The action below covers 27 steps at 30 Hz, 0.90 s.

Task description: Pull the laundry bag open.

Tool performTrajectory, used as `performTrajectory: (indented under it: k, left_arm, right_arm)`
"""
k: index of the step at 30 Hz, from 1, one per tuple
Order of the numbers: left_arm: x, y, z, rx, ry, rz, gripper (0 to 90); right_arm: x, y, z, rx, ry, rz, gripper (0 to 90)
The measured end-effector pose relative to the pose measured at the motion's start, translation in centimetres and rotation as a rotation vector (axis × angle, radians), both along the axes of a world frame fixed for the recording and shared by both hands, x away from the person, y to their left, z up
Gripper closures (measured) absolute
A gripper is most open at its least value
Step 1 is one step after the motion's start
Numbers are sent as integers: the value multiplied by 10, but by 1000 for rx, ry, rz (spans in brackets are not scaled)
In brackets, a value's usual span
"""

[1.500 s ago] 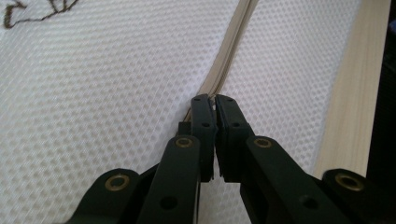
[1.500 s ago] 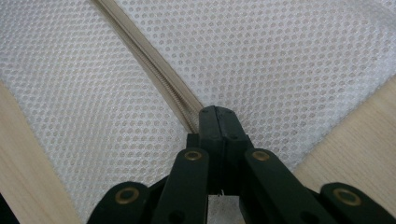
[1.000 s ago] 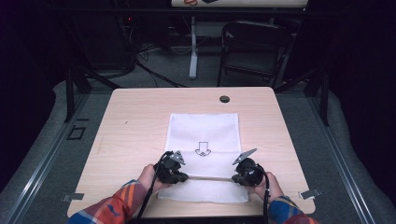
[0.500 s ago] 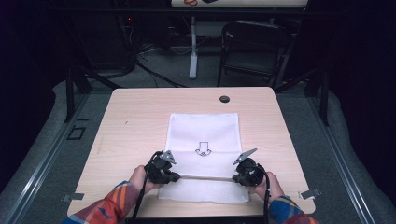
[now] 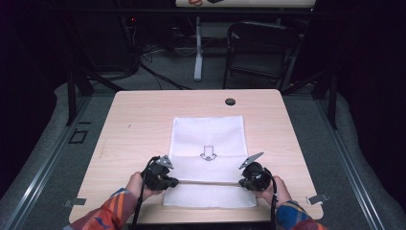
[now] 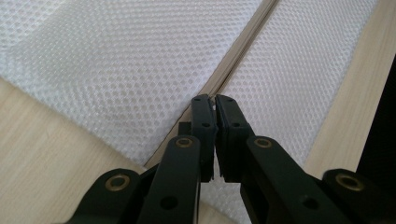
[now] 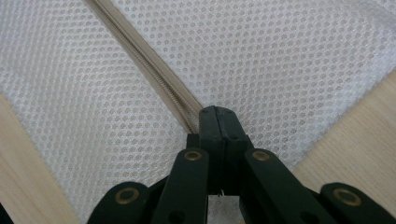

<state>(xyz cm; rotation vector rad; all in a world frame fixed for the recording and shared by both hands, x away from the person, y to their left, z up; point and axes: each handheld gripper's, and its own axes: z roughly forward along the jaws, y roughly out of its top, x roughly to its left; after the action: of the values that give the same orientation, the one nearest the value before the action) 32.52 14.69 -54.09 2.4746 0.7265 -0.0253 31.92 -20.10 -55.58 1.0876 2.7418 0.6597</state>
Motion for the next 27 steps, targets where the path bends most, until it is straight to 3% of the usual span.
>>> performTrajectory:
  k: [15, 19, 21, 25, 27]
  left_arm:
    - [-4, 4, 1, 1, 5, 9, 870]
    - [-5, 7, 3, 11, -18, 27, 870]
    - [-6, 8, 4, -5, -12, 36, 870]
    - [-7, 8, 4, 3, -11, 30, 870]
    - [-8, 9, 4, 24, -33, 35, 870]
  right_arm:
    - [0, 1, 0, -2, 3, 0, 900]
    - [0, 1, 0, -2, -1, -1, 900]
    - [1, 0, 0, -8, -3, 3, 900]
    - [1, 0, 0, 1, 3, 2, 900]
    - [0, 0, 0, -3, -8, -1, 900]
